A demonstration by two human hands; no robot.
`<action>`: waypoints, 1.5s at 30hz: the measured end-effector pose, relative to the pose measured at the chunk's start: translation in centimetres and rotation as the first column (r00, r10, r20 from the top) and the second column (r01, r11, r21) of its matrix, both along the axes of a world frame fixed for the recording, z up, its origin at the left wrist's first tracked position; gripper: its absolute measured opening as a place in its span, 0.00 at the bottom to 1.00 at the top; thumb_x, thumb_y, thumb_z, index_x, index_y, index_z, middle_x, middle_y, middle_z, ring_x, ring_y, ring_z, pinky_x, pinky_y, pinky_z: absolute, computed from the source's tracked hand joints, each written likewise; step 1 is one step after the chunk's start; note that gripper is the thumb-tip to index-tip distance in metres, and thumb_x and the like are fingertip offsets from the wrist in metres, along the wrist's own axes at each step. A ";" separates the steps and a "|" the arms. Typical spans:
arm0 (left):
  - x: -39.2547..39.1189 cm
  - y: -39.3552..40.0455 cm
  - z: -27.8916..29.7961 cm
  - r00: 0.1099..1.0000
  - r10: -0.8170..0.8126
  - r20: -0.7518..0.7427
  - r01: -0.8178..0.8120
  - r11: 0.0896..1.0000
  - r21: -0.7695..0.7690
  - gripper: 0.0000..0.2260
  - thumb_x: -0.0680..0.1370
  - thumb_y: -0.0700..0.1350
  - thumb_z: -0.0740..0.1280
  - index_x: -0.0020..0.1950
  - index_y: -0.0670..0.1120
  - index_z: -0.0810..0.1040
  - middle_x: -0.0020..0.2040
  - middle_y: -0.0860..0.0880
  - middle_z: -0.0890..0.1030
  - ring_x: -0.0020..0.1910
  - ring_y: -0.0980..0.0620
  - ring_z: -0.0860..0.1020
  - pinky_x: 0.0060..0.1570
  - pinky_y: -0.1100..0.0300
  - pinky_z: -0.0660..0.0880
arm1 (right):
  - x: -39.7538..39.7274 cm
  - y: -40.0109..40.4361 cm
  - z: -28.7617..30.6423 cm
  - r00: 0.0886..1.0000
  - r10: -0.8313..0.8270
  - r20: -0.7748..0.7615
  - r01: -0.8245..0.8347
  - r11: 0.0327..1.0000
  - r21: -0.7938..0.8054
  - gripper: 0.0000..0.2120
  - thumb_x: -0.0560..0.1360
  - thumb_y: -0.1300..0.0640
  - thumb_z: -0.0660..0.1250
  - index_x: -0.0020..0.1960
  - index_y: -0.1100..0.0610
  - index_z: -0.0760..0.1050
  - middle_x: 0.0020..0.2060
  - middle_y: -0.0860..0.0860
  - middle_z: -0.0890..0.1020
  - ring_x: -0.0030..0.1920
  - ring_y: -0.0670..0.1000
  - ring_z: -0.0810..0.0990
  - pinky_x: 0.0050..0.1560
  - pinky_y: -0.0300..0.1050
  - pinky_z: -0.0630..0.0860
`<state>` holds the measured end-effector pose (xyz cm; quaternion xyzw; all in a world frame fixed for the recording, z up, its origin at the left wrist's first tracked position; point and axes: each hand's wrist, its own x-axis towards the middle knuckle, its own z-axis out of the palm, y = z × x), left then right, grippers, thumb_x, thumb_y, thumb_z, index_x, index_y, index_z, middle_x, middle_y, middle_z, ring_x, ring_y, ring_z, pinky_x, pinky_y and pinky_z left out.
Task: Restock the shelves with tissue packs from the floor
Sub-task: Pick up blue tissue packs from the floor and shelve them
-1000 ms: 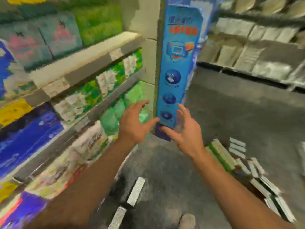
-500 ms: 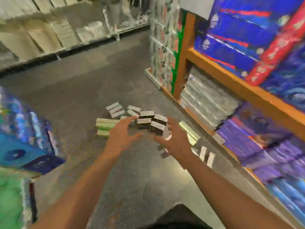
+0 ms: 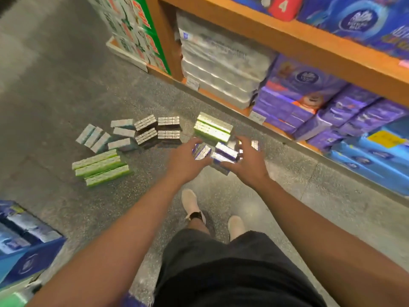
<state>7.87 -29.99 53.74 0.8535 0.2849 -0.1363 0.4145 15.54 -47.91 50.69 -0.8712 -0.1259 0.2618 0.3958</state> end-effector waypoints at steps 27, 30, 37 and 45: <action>12.1 5.7 -55.0 0.928 -0.190 -0.319 0.225 0.971 0.078 0.35 0.69 0.56 0.75 0.73 0.54 0.64 0.70 0.44 0.66 0.68 0.45 0.69 0.67 0.54 0.66 | 10.2 5.9 -53.2 0.994 0.097 -0.048 -0.106 0.799 -0.591 0.37 0.65 0.41 0.78 0.66 0.53 0.67 0.57 0.54 0.78 0.59 0.58 0.76 0.54 0.53 0.76; 12.0 5.0 -60.0 0.940 -0.188 -0.284 0.219 0.973 0.078 0.34 0.70 0.54 0.75 0.73 0.56 0.64 0.71 0.45 0.64 0.67 0.45 0.71 0.66 0.55 0.68 | 10.7 5.7 -58.7 0.984 0.165 -0.068 -0.170 0.753 -0.635 0.39 0.64 0.42 0.79 0.67 0.53 0.65 0.61 0.55 0.76 0.63 0.60 0.73 0.58 0.56 0.74; 8.9 4.0 -62.6 0.942 -0.202 -0.268 0.211 0.977 0.007 0.33 0.71 0.52 0.75 0.72 0.56 0.64 0.64 0.47 0.70 0.60 0.48 0.73 0.61 0.58 0.69 | 9.5 4.1 -62.9 0.981 0.193 -0.032 -0.170 0.764 -0.623 0.24 0.73 0.60 0.69 0.66 0.56 0.65 0.62 0.57 0.75 0.62 0.62 0.70 0.57 0.53 0.70; 11.7 7.4 -50.1 0.965 -0.212 -0.153 0.213 0.977 -0.012 0.38 0.69 0.53 0.76 0.75 0.55 0.61 0.65 0.46 0.72 0.66 0.47 0.71 0.64 0.55 0.67 | 10.4 5.2 -46.0 1.000 -0.001 -0.009 -0.003 0.919 -0.393 0.23 0.70 0.51 0.70 0.63 0.56 0.76 0.50 0.59 0.83 0.51 0.62 0.79 0.47 0.51 0.74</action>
